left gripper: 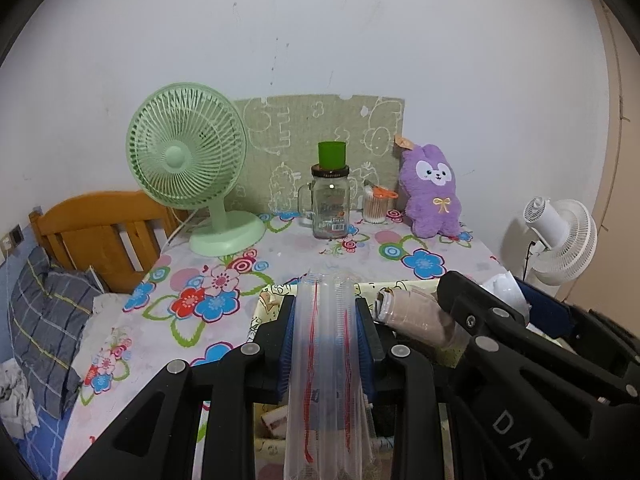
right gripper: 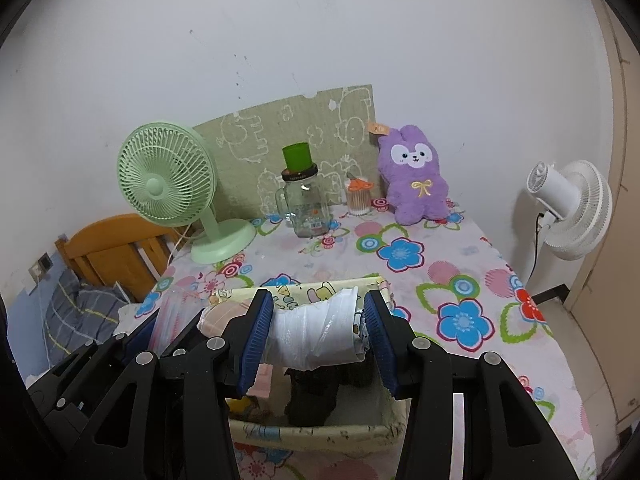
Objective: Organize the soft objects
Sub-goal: 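Lower items into box and open left tool while right tool opens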
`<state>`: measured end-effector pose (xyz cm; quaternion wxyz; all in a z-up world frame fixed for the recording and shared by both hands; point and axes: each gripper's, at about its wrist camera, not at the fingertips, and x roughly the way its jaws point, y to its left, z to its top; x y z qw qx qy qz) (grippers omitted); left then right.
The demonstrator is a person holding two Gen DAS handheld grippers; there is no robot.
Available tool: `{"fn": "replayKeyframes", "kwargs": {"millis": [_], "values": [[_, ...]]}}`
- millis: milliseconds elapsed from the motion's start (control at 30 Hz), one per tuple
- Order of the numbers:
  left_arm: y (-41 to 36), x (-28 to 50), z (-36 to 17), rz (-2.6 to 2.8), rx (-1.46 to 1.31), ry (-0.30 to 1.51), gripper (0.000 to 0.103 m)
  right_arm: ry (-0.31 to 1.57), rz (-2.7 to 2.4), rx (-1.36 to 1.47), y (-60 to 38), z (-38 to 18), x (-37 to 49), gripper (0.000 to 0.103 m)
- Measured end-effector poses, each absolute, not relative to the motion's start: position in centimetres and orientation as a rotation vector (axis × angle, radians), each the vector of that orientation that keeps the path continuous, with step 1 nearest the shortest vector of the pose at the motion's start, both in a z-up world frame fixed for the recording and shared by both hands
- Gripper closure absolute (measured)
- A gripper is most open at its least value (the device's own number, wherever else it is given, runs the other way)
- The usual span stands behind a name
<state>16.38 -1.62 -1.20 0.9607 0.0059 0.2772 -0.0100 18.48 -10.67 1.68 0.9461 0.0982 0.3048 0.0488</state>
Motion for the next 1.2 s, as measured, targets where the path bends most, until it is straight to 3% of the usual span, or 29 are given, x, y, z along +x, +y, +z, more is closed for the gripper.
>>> {"fn": "replayKeyframes", "kwargs": {"millis": [400, 500, 567, 733, 867, 1033, 1200], "values": [[-1.2, 19.4, -3.1, -0.027, -0.024, 0.61, 0.075, 0.656, 0.103, 0.201, -10.3, 0.0, 21.5, 0.052], [-1.2, 20.1, -3.9, -0.019, -0.019, 0.631, 0.064, 0.663, 0.097, 0.191, -10.2, -0.6, 21.9, 0.052], [-1.2, 20.5, -4.5, 0.0, -0.01, 0.644, 0.049, 0.673, 0.097, 0.178, -10.0, -1.2, 22.3, 0.052], [-0.6, 21.0, -5.8, 0.026, -0.019, 0.683, 0.032, 0.705, 0.101, 0.167, -9.8, -2.6, 23.0, 0.052], [-0.8, 21.0, -6.2, 0.002, -0.009, 0.694, 0.024, 0.711, 0.108, 0.163, -9.5, -3.2, 23.4, 0.052], [-0.9, 20.9, -6.5, -0.015, -0.014, 0.704, 0.022, 0.722, 0.115, 0.166, -9.3, -3.7, 23.8, 0.049], [-0.9, 20.8, -6.4, -0.034, -0.021, 0.714, 0.018, 0.723, 0.144, 0.183, -9.3, -3.8, 24.0, 0.027]]}}
